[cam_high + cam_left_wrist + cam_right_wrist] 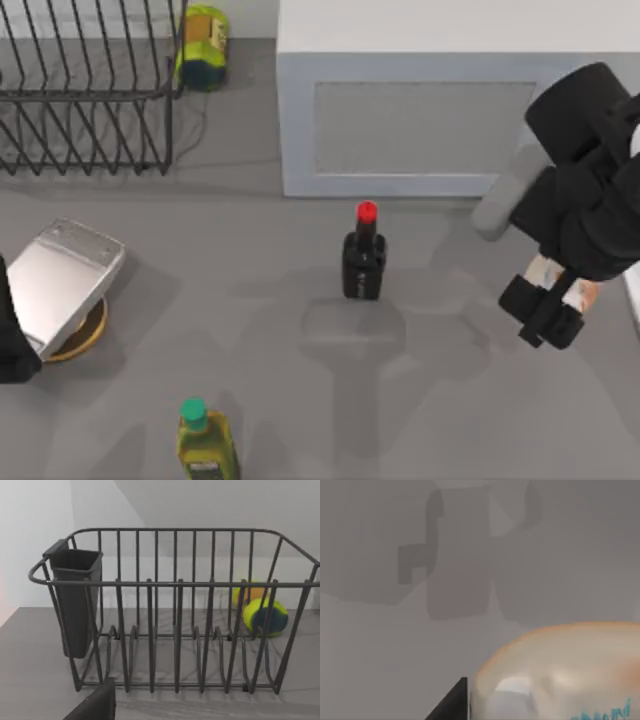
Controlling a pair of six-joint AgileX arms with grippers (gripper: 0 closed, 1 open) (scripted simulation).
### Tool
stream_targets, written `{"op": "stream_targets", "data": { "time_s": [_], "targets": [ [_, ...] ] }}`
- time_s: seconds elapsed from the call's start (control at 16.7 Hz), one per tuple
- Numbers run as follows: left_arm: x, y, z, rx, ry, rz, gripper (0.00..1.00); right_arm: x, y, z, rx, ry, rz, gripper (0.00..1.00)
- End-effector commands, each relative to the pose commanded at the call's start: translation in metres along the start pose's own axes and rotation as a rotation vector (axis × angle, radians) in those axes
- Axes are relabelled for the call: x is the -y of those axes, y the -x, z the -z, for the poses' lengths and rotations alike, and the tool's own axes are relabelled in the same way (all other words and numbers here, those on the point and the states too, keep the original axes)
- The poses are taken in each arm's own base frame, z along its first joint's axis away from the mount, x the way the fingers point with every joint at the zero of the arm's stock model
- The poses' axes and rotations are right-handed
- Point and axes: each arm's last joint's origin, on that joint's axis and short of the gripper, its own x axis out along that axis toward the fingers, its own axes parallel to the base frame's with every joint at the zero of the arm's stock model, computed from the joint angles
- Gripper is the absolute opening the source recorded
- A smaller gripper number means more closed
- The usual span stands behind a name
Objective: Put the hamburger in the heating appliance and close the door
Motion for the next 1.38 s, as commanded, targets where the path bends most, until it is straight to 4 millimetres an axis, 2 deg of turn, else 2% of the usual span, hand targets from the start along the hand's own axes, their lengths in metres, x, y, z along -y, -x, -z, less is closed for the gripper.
{"op": "stream_targets", "data": {
  "time_s": [0.18,0.36,0.66,0.96,1.38],
  "targets": [
    [0.0,0.0,0.0,0.0,0.0,0.0,1.0,0.016,-0.029,-0.038,0.15,-0.187,0.168,0.0],
    [0.0,0.0,0.0,0.0,0.0,0.0,1.0,0.023,-0.062,-0.072,0.324,-0.381,0.3,0.0],
    [0.0,0.0,0.0,0.0,0.0,0.0,1.0,0.011,-0.114,-0.113,0.59,-0.643,0.396,0.0],
    [0.0,0.0,0.0,0.0,0.0,0.0,1.0,-0.01,-0.139,-0.133,0.798,-0.807,0.389,0.0],
    [0.0,0.0,0.0,0.0,0.0,0.0,1.0,-0.015,-0.142,-0.136,0.842,-0.837,0.379,0.0]
  ]
}}
